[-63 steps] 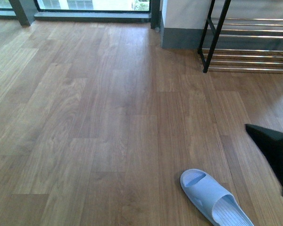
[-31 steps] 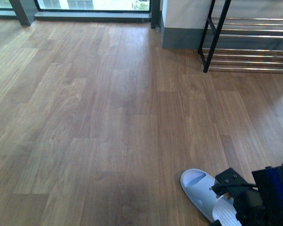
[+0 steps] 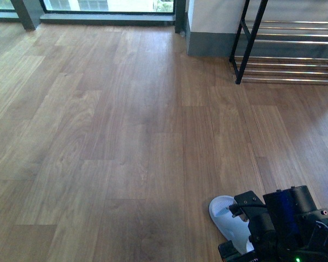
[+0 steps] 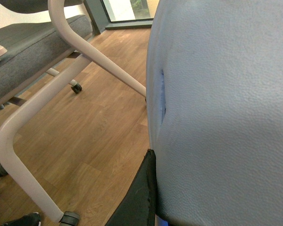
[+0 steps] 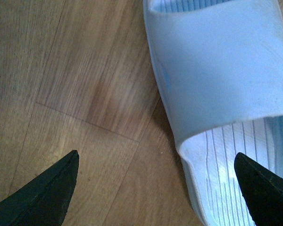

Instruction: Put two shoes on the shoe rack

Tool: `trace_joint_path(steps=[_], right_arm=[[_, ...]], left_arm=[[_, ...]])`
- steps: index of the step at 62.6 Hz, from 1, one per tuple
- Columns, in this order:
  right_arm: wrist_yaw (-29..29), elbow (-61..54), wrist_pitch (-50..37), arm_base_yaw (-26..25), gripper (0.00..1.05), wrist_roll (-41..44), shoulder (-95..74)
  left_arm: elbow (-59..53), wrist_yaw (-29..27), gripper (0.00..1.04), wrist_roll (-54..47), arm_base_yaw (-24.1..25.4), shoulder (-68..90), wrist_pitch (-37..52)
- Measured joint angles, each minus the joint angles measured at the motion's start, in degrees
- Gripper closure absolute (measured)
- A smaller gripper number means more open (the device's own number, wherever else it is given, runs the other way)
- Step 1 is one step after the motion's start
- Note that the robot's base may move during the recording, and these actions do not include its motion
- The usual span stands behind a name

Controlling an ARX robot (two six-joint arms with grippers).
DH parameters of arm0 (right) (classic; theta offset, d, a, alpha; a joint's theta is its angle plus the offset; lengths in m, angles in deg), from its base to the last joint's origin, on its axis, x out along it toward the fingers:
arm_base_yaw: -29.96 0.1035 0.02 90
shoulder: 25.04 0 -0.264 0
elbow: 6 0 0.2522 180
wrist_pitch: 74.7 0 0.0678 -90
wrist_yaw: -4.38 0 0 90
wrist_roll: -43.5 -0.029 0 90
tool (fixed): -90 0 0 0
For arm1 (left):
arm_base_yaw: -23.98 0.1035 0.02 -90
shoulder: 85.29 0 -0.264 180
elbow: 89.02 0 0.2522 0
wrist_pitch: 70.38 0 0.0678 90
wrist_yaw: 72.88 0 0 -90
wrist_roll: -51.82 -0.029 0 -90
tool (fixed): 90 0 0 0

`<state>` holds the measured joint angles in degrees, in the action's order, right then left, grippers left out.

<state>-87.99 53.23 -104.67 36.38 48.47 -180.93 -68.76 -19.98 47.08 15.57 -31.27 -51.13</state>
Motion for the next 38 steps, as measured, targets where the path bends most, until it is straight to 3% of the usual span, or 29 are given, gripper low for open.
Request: trace_joint_path(steps=[24, 38], right_arm=[[0.5, 8.4, -0.2, 0.7, 0.10, -10.5, -7.5], [2.3, 8.5, -2.3, 1.2, 0.40, -11.6, -8.0]], left_arm=[[0.0, 0.0, 1.03, 0.0, 0.0, 0.0, 0.0], [0.0, 0.0, 1.03, 0.0, 0.0, 0.0, 0.0]])
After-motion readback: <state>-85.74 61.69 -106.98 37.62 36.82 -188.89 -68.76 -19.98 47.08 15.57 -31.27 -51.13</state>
